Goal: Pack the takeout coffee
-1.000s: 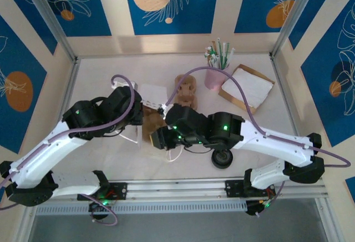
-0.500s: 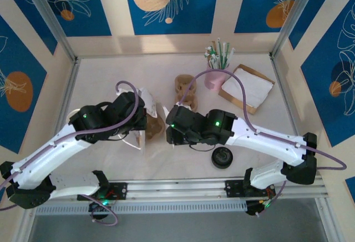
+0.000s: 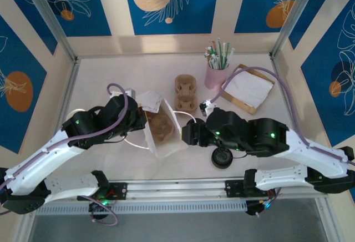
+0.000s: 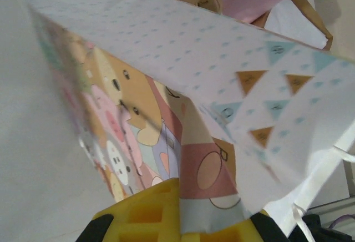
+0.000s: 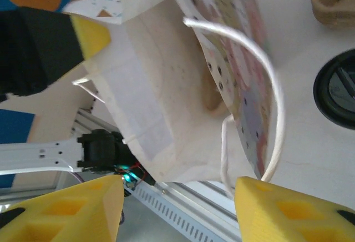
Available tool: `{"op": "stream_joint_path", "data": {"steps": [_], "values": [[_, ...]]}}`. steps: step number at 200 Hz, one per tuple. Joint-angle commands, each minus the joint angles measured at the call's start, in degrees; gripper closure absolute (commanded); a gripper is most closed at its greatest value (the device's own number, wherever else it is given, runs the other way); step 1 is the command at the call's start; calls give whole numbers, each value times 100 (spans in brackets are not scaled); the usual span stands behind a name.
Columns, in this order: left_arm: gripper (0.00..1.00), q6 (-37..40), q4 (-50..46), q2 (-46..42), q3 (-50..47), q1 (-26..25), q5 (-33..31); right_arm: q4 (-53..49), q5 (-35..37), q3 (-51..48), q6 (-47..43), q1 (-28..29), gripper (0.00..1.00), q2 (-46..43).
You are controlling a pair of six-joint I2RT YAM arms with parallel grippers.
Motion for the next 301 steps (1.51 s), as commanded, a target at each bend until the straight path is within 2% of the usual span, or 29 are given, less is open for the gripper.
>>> {"op": "stream_joint_path", "data": {"steps": [1,16,45,68,89,122,153,186,230,301], "values": [[100,-174,112,-3,-25,-31,44,635,-133,13,-385,109,46,23],[100,-232,175,-20,-65,-31,22,584,-36,386,-532,355,49,291],[100,-342,262,-57,-160,-32,1,168,797,1223,-742,1063,54,792],[100,-413,345,-117,-256,-33,-8,321,500,1409,-727,1117,56,1139],[100,-442,364,-149,-286,-36,-25,76,330,1484,-417,1028,56,1496],[100,-452,461,-197,-382,-32,61,-311,23,980,310,538,64,1750],[100,-466,469,-257,-434,-39,79,-389,-287,206,825,-2,65,1663],[100,-476,525,-282,-485,-34,134,-460,-427,-78,966,-347,64,1700],[100,-517,654,-271,-590,-40,273,-621,-342,-214,1171,-534,58,1965],[100,-591,833,-347,-739,-36,411,-404,132,-449,1340,-627,58,2149]]}}
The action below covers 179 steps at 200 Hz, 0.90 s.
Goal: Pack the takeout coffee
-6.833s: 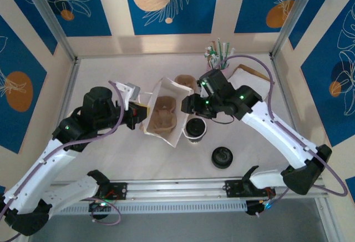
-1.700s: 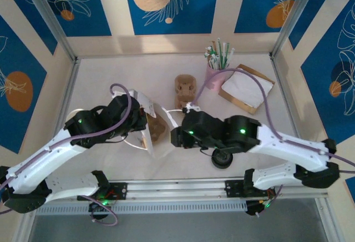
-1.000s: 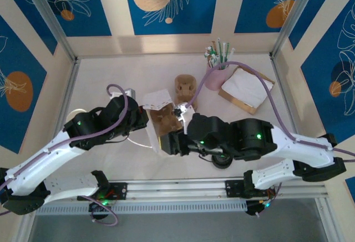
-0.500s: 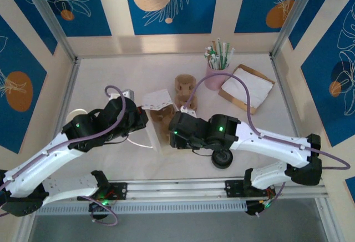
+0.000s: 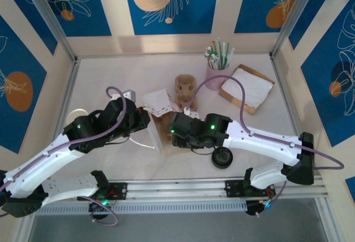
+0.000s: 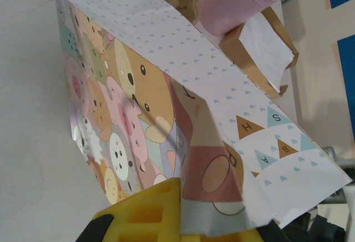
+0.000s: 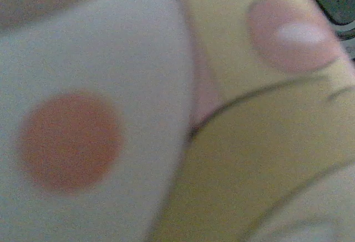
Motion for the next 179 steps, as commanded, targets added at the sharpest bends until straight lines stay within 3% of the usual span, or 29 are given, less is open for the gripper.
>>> {"op": "stream_joint_path", "data": {"steps": [1,179], "values": [[100,-124,-30,-50,-131,-33,214,-21,355,-62,245,-39,58,154],[100,-289,223,-288,-385,-36,442,137,1750,160,701,94,63,859]]}}
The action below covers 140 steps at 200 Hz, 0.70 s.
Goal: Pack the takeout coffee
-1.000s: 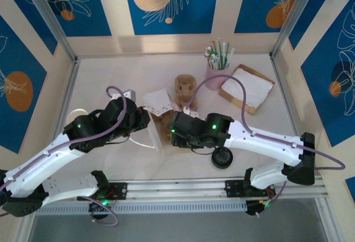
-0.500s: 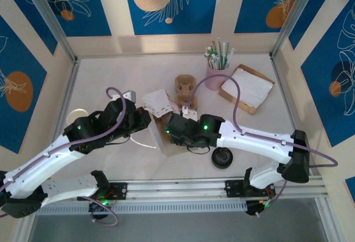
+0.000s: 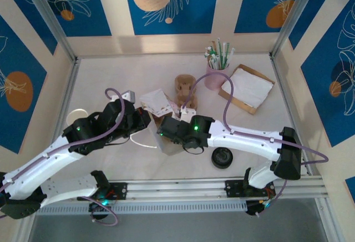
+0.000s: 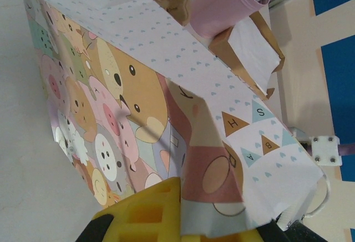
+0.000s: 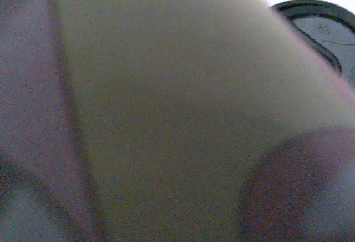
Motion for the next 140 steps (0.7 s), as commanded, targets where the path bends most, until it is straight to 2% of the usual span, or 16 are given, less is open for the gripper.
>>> {"op": "stream_joint_path", "data": {"steps": [1,28,140], "values": [[100,-156,-89,-113,-142,-38,353,25,418,69,169,11,63,107],[100,-166,-66,-129,-164,-39,391,400,437,-70,7,-101,66,84],[100,-215,42,-207,-231,-32,444,886,113,-223,-128,-354,67,393]]}}
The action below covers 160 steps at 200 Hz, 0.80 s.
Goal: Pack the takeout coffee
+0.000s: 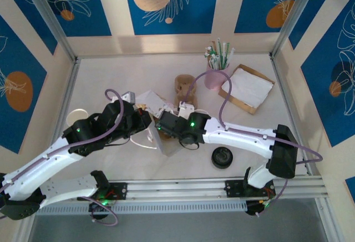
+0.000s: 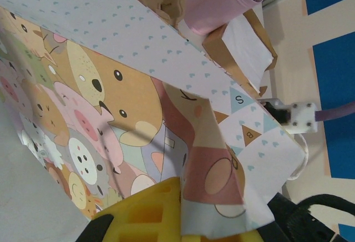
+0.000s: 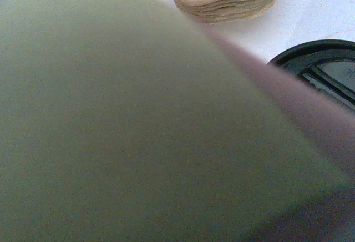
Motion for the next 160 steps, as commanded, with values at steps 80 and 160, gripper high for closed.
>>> {"op": "stream_joint_path", "data": {"steps": [80,160], "values": [[100,-278,127,-333,-257,-22,391,1098,-185,-509,-256,-59,87,72],[100,-323,99,-455,-397,-4,340,1263,-93,-742,-315,-62,100,-373]]}}
